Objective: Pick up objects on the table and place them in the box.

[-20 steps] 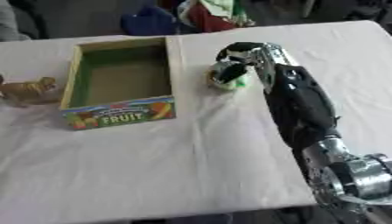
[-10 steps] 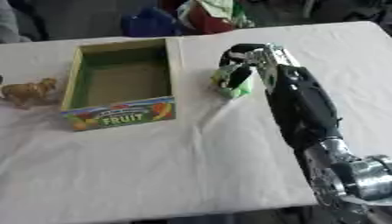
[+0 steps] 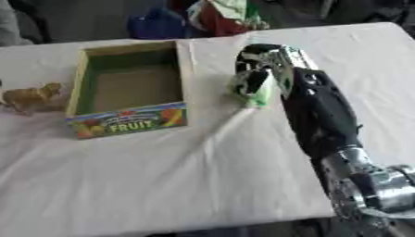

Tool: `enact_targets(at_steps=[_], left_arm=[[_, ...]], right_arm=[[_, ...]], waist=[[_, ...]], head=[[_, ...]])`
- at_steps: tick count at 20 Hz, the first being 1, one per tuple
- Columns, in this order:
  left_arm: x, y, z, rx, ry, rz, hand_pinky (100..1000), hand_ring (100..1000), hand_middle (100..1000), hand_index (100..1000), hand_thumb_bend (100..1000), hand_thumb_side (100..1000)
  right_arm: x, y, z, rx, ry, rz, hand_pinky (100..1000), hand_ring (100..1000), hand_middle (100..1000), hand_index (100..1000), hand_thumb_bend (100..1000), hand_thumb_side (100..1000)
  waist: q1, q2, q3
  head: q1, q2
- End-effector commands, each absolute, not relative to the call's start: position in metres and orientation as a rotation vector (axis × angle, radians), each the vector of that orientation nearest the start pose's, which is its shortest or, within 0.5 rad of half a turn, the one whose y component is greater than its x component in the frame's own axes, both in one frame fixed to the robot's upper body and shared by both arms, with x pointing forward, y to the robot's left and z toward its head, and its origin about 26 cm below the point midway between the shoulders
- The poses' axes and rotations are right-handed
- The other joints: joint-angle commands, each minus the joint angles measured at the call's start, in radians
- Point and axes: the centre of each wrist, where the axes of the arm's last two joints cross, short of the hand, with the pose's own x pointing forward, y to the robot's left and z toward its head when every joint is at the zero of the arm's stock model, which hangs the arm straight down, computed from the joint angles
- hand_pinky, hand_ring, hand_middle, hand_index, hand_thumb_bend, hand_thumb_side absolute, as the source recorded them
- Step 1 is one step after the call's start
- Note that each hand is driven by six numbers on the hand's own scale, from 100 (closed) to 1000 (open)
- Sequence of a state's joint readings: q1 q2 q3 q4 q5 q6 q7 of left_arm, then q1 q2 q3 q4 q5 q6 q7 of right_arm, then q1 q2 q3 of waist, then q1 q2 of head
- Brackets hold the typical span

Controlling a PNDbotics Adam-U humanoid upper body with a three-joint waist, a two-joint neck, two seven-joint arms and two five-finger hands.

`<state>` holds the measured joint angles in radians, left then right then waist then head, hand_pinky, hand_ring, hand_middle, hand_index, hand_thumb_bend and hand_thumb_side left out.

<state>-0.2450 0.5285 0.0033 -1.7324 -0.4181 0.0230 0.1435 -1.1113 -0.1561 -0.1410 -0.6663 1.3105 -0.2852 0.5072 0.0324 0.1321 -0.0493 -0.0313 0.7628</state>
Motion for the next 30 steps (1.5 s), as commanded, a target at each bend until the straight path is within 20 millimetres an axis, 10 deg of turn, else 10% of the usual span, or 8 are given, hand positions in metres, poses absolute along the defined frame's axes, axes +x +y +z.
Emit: enact_targets(at_steps=[1,10,22,25,30], left_arm=[[0.323,0.332,0.158,0.909,-1.922,-0.627,705,631,652,668,848,947],[0.325,0.328,0.158,0.886,-1.937,-0.637,705,631,652,668,848,944],[0.329,0.317,0.164,0.845,-1.976,-0.646,704,642,655,668,852,944],[0.329,0.317,0.164,0.842,-1.98,-0.645,704,642,656,668,852,944],[0.329,0.318,0.164,0.848,-1.976,-0.642,704,642,656,668,854,944]], right_arm=[[0.509,-0.172,0.226,-0.801,-1.433,1.681,426,218,248,398,237,100],[0.488,-0.074,0.273,-0.795,-1.654,1.839,438,229,252,401,326,100],[0.443,0.023,0.217,-0.688,-1.655,1.957,497,293,291,445,246,100],[0.436,0.03,0.205,-0.698,-1.659,1.966,594,458,461,590,212,100],[0.435,0.027,0.196,-0.757,-1.695,1.958,739,803,855,889,212,562]], waist=[[0.001,-0.016,0.002],[0.001,-0.02,0.014],[0.018,-0.01,0.038],[0.02,-0.008,0.041],[0.02,-0.006,0.042]], head=[[-0.007,-0.007],[-0.023,-0.01],[-0.035,-0.016],[-0.034,-0.016],[-0.03,-0.016]])
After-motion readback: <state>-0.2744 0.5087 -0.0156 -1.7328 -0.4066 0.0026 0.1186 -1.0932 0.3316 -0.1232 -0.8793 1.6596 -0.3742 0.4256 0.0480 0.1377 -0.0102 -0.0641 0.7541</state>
